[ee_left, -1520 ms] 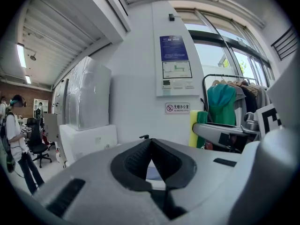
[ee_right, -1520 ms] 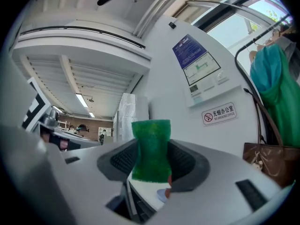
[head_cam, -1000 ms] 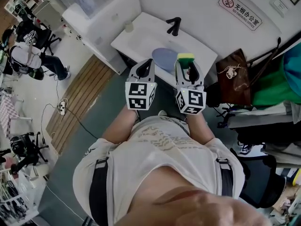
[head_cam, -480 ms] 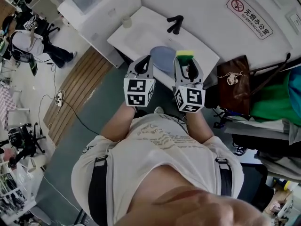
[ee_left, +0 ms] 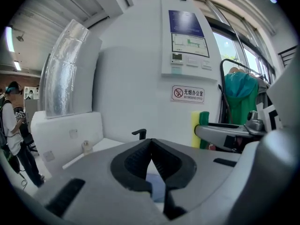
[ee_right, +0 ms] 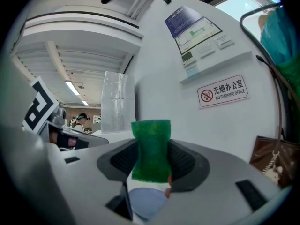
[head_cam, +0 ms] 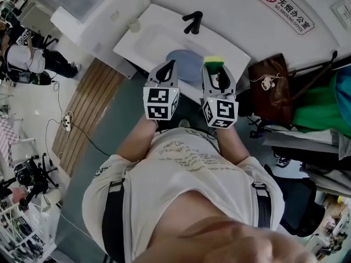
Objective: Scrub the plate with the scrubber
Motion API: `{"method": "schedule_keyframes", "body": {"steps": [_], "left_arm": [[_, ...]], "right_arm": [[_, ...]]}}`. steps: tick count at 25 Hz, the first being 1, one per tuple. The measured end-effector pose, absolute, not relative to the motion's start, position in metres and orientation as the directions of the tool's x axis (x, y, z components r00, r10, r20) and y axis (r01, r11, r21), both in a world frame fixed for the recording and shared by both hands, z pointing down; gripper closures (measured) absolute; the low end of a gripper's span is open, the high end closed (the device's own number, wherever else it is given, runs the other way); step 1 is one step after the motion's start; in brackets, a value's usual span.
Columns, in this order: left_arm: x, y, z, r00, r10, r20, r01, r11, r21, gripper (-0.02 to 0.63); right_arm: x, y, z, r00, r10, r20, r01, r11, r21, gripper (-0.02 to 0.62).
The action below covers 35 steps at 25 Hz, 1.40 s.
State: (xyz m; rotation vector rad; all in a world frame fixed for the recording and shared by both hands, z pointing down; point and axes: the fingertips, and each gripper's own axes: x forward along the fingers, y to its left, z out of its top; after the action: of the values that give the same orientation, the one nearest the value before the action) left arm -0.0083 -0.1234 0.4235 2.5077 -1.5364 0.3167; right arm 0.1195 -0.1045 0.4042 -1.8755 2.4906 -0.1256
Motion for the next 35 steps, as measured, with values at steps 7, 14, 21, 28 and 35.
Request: {"method": "schedule_keyframes", "body": {"steps": [7, 14, 21, 28, 35], "left_arm": [[-0.009, -0.153, 0.450, 0.500, -0.802, 0.328, -0.860, -0.505, 0.077, 0.586], [-0.015, -0.200, 0.469, 0.543, -0.755, 0.368, -0.823, -0.565, 0.055, 0.586], [-0.029, -0.250, 0.505, 0.590, -0.655, 0.472, -0.765, -0.641, 0.067, 0.586], [-0.032, -0.287, 0.550, 0.625, -0.504, 0.597, -0.670, -0.739, 0.078, 0.586], [-0.020, -0.305, 0.618, 0.624, -0.251, 0.740, -0.564, -0.800, 0.204, 0.584]], "right_arm": [[0.124, -0.124, 0.413, -0.199, -0.978, 0.062, -0.978, 0.195, -0.072, 0.394], [0.123, -0.151, 0.426, -0.113, -0.988, 0.102, -0.992, 0.107, -0.066, 0.394], [0.119, -0.176, 0.430, 0.003, -0.992, 0.127, -0.997, -0.012, -0.073, 0.394], [0.117, -0.187, 0.451, 0.110, -0.979, 0.171, -0.987, -0.128, -0.095, 0.393], [0.121, -0.181, 0.467, 0.220, -0.948, 0.230, -0.966, -0.245, -0.084, 0.393]]}}
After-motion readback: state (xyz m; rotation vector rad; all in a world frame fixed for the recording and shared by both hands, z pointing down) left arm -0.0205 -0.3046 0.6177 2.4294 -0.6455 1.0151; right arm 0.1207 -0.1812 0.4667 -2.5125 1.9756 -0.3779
